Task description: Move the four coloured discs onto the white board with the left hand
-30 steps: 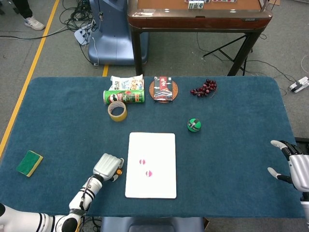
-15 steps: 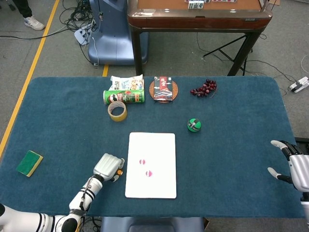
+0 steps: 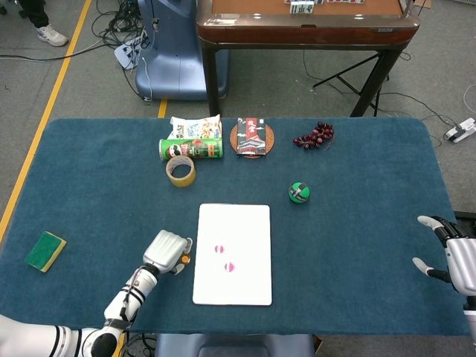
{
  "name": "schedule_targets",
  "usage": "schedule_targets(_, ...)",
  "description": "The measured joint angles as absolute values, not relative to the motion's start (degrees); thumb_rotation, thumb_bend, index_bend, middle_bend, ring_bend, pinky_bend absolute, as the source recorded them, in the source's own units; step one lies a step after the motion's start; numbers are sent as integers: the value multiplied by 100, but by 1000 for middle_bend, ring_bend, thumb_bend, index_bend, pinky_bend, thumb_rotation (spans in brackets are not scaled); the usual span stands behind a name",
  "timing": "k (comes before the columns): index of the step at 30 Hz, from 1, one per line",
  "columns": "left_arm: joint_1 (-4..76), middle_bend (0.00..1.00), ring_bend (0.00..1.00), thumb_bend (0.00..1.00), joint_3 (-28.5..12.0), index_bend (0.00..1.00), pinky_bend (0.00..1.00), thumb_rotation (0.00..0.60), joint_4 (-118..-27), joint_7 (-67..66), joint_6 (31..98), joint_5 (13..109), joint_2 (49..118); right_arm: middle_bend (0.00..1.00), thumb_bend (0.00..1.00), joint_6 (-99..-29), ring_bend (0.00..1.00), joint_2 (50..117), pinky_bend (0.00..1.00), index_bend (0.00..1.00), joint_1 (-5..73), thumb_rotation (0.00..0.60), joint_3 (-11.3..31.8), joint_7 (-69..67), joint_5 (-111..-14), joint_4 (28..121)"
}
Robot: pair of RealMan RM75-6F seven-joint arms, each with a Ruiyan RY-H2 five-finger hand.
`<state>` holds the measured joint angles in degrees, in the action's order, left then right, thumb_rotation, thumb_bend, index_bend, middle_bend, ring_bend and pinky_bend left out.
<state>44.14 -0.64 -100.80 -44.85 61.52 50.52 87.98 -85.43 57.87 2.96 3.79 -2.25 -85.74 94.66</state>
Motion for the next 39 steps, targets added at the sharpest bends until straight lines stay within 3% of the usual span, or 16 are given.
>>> schedule_targets(15,4940,1000,1000,267,-665,616,1000,600,-10212,-4744,6129,4747,8772,274,0,-8591,286,5772,479,248,269,600,381,-282,-8583,9459)
schedule_targets(29,5652,1000,1000,267,-1097,602,1000,600,-9264,-4999,5887,3860,9350,275,0,-8693,286,5701,479,248,203,600,397,-596,-8592,9378)
schedule_targets(39,5990,1000,1000,267,-1313,602,1000,600,-8728,-4898,5840,3766,9690,275,0,-8663,286,5686,479,248,209,600,396,-664,-8597,9353)
